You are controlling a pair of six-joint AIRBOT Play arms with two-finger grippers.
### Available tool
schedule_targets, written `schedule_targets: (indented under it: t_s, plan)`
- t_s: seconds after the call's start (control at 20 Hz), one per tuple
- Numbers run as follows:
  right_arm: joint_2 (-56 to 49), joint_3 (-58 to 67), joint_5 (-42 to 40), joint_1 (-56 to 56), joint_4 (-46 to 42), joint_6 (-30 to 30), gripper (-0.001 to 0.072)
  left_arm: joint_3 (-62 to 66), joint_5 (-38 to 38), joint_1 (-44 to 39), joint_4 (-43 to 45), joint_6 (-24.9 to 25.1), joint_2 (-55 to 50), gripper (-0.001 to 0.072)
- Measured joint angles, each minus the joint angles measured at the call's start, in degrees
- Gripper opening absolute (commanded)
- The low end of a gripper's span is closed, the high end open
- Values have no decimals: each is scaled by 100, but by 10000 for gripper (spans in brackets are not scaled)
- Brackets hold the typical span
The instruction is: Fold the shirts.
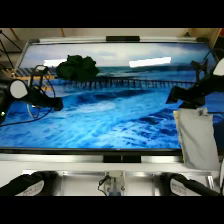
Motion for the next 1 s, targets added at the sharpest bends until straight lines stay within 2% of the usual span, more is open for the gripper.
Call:
schedule_targets:
  t_s: [0.65, 1.0]
  plan:
    - [0, 0, -9, 0, -2, -7, 657, 0, 0, 0, 0, 0, 0, 663]
    - [-2, 2, -1432, 0, -251, -319, 657, 0, 4, 9, 61, 896, 0, 662]
